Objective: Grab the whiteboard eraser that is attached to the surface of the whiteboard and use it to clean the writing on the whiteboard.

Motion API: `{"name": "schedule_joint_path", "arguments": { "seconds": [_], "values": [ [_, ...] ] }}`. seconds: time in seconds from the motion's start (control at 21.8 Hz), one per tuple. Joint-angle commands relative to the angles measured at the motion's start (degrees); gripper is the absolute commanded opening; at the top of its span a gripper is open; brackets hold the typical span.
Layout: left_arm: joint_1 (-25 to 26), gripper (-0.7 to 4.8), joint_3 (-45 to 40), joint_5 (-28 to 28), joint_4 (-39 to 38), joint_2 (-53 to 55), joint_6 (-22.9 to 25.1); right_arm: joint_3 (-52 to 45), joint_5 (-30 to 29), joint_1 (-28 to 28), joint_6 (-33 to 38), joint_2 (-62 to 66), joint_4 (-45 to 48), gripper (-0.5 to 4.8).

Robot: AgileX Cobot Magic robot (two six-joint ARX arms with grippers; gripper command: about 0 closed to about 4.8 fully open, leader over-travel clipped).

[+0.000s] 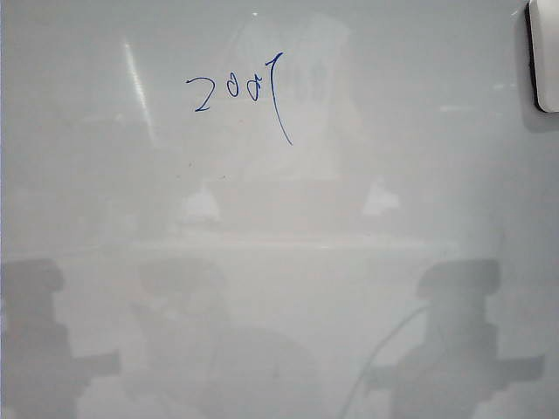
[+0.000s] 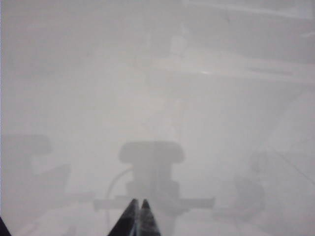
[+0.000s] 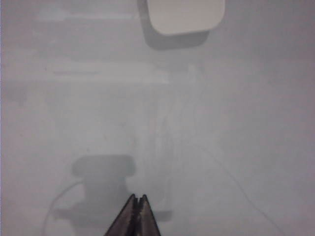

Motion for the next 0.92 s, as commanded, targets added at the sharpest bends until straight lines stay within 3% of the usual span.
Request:
{"name": "schedule_joint_path", "arguments": {
  "seconds": [0.05, 0.32, 0.41, 0.46, 0.6, 0.73, 0.78, 0.92],
  "values": [
    [0.0, -0.05, 0.31, 0.07, -1.4, 0.0, -0.17, -0.2, 0.09, 0.04, 0.22, -0.11, -1.03, -0.05],
    [0.0, -0.06, 0.42, 0.28, -1.55, 0.0, -0.63, -0.13, 0.07, 0.04, 0.26, -0.11, -0.09, -0.05],
    [0.0, -0.06, 1.73, 2.05, 1.27, 0.0, -6.51, 1.9, -1.07, 0.04, 4.13, -0.11, 0.5, -0.06],
    [0.0, -0.06, 3.93, 3.65, 6.32, 0.0, -11.34, 5.9, -1.16, 0.04, 7.45, -0.11, 0.04, -0.06],
    [0.0, -0.06, 10.03, 4.48, 10.58, 0.02, -12.7, 15.78, -0.48, 0.0, 8.68, 0.48, -4.17, -0.05],
    [0.0, -0.06, 20.46, 15.34, -2.29, 2.82, -4.83, 26.58, -1.92, 0.02, 2.32, 2.91, -14.93, -0.05],
    [0.0, -0.06, 22.91, 22.88, -4.48, 5.4, -3.54, 30.77, -2.78, 0.02, -1.33, 4.76, -18.45, -0.04],
    [-0.02, -0.06, 26.34, 31.45, -6.56, 10.73, -3.5, 35.8, -3.48, 0.02, -3.76, 8.11, -21.09, 0.33]
  ]
}}
